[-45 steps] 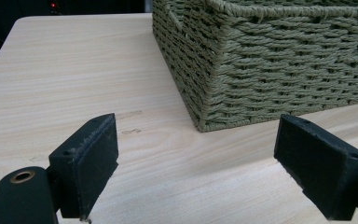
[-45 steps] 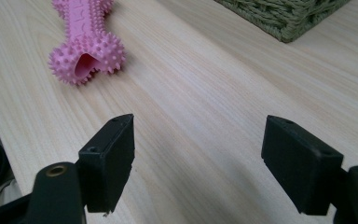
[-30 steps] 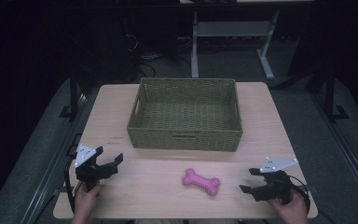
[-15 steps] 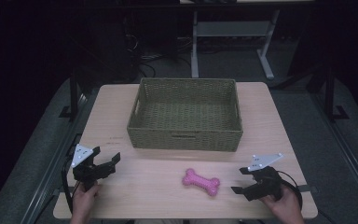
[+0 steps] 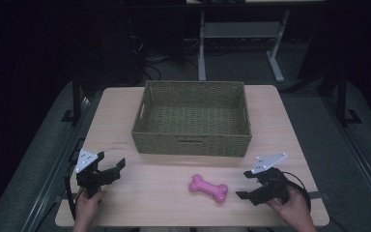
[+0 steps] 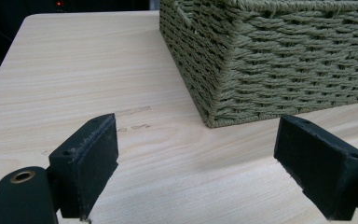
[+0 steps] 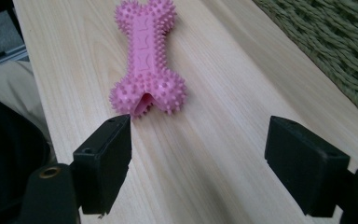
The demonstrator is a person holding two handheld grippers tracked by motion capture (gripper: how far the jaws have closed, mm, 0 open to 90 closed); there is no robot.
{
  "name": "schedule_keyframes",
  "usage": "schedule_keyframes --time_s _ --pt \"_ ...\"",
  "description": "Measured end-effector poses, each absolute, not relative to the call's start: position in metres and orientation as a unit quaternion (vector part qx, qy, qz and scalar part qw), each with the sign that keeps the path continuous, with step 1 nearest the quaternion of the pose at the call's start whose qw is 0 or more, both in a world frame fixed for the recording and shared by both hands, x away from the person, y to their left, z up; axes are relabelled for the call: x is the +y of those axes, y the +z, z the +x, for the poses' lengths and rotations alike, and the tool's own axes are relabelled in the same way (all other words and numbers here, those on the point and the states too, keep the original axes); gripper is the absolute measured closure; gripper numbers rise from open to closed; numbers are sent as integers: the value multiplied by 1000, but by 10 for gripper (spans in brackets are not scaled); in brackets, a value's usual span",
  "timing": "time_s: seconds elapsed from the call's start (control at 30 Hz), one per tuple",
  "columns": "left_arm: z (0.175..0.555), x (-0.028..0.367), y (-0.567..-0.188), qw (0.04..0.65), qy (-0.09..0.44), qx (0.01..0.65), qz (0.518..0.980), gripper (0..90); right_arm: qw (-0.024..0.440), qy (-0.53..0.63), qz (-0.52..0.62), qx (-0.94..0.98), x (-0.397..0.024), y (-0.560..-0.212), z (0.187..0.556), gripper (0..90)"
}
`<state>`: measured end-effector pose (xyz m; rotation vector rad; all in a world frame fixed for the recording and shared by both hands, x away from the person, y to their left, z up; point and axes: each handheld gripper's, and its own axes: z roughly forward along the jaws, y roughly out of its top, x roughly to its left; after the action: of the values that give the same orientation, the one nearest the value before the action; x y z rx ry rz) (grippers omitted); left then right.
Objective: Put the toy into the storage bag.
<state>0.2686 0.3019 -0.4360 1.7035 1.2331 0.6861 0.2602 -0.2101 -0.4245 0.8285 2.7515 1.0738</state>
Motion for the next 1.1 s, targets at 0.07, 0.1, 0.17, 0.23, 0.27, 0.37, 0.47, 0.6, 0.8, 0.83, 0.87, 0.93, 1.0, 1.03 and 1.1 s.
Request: schedule_keyframes --time_s 0.07,0.1,0.17,0.23,0.27,0.37,0.47,0.6,0.8,0.83,0.87,0.93,1.0,1.03,1.1 --pt "269 301 -436 447 279 496 690 130 35 345 266 900 -206 -424 262 224" --pt "269 301 -436 447 279 496 690 129 34 342 262 902 -204 -423 264 224" --pt "269 301 -436 448 278 496 690 129 33 341 262 902 -202 -423 264 224" --pt "269 301 -436 448 279 496 689 129 33 340 256 904 -198 -421 265 225" --pt "269 302 -436 449 279 496 689 129 34 340 253 905 -196 -419 266 226" --pt "268 303 -435 450 280 497 687 130 32 339 249 907 -192 -417 267 227" --pt "269 303 -435 449 280 498 687 130 33 337 245 909 -189 -414 268 227" --pt "269 302 -435 449 278 497 688 129 32 333 238 912 -184 -410 270 227" --pt "269 302 -435 451 278 496 688 130 29 328 231 915 -177 -407 273 228" --pt "269 302 -435 450 277 496 689 130 27 325 231 917 -176 -407 274 227" --pt "269 302 -435 451 277 496 688 129 29 324 228 918 -175 -406 274 228" --pt "269 302 -435 451 277 496 688 130 29 323 224 919 -172 -404 274 228" --pt "269 302 -435 452 276 497 687 130 31 321 219 921 -169 -401 275 228" --pt "269 302 -435 452 276 497 687 129 31 322 219 921 -168 -400 275 228" --pt "269 302 -435 451 277 496 688 130 30 319 216 922 -166 -398 276 228"
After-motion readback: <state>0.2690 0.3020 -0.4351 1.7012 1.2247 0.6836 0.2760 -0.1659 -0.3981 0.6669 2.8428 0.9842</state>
